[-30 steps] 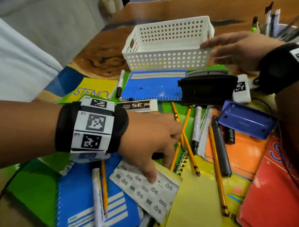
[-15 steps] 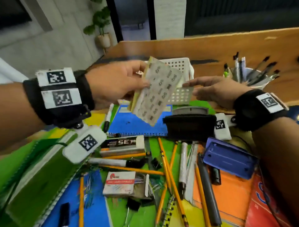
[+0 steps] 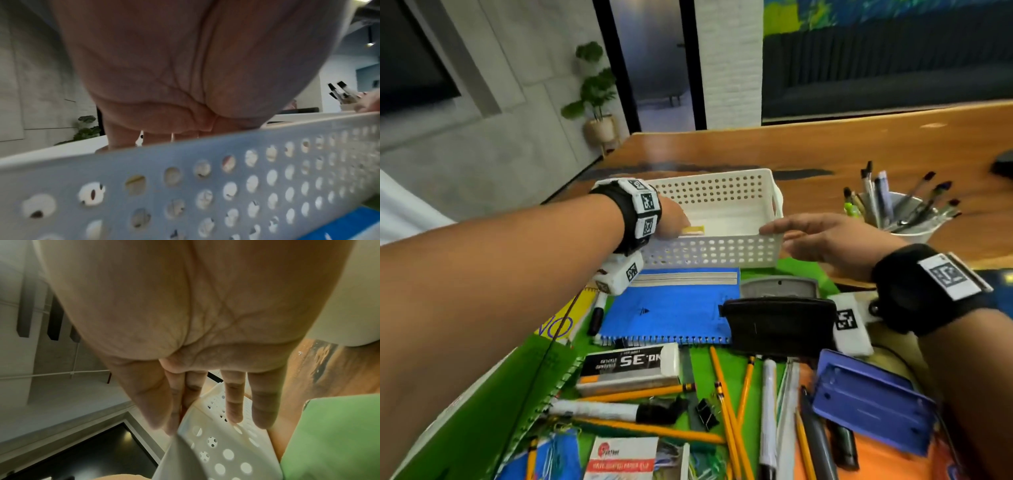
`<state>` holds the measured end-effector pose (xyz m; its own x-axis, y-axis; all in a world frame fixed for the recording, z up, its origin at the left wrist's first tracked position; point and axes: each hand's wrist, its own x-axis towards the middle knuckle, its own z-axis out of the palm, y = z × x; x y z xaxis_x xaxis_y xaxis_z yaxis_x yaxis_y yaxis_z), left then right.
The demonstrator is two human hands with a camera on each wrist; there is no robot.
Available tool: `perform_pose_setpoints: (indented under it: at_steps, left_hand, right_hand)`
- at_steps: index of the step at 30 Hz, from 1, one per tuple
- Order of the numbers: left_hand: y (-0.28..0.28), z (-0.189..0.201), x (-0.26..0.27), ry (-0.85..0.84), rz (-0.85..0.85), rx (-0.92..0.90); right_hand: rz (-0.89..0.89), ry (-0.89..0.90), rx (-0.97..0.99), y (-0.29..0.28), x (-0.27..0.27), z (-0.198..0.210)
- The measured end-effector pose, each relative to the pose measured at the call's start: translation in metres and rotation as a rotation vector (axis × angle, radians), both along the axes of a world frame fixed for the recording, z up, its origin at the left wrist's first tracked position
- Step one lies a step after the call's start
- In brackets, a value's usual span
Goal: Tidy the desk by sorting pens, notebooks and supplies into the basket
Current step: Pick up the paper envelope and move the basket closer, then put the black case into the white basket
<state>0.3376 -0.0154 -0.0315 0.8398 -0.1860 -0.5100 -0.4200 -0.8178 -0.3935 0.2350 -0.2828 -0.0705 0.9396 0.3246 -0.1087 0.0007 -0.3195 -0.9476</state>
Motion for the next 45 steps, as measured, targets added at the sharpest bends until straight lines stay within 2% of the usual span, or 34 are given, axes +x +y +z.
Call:
perform_pose_setpoints:
  at_steps: [4,6,10,12,13,15,18,21,25,28,33,37,40,41,45]
  left_hand:
    - [0.015,0.001,-0.004,-0.077,-0.028,0.055]
    - [0.024,0.003,-0.009,-0.137,-0.048,-0.01]
    - [0.037,0.027,-0.038,-0.328,-0.003,-0.556]
    - [0.044,0.035,-0.069,-0.365,-0.049,-0.739]
    - [0.047,0.037,-0.087,-0.33,-0.057,-0.774]
    - [0.054,0.035,-0.121,-0.185,-0.076,-0.754]
    - [0.065,0.026,-0.166,0.073,-0.059,-0.591]
    - [0.078,0.018,-0.195,0.243,-0.046,-0.518]
    - [0.071,0.013,-0.222,0.272,-0.058,-0.623]
    - [0.057,0.012,-0.237,0.303,-0.066,-0.623]
    - [0.04,-0.004,-0.242,0.35,-0.163,-0.329]
    - [0.039,-0.01,-0.242,0.354,-0.142,-0.354]
    - [0.039,0.001,-0.242,0.386,-0.103,-0.402]
    - [0.037,0.007,-0.239,0.351,-0.111,-0.411]
    - [0.013,0.032,-0.206,-0.088,-0.288,-0.51]
  right_hand:
    - [-0.006,0.022,0.03,0.003,0.0,0.001]
    - [-0.012,0.026,0.027,0.004,-0.003,0.004]
    - [-0.032,0.026,0.031,0.006,-0.01,0.01]
    - [-0.033,0.037,0.034,0.005,-0.008,0.009]
    - [-0.03,0.04,0.033,0.005,-0.007,0.007]
    - [-0.025,0.028,0.026,0.004,-0.001,0.003]
    - [-0.031,0.012,0.017,0.004,0.0,0.0]
    - [-0.042,0.035,0.011,0.005,-0.002,0.001]
    - [-0.088,0.02,-0.032,0.008,-0.011,0.005]
    - [-0.105,0.024,-0.064,0.012,-0.022,0.009]
    - [-0.121,0.017,-0.064,0.016,-0.03,0.015]
    - [-0.092,0.012,-0.072,0.012,-0.025,0.015]
    - [-0.076,0.023,-0.087,0.01,-0.022,0.016]
    - [-0.076,0.024,-0.085,0.009,-0.021,0.016]
    - [-0.06,0.038,-0.057,0.01,-0.017,0.017]
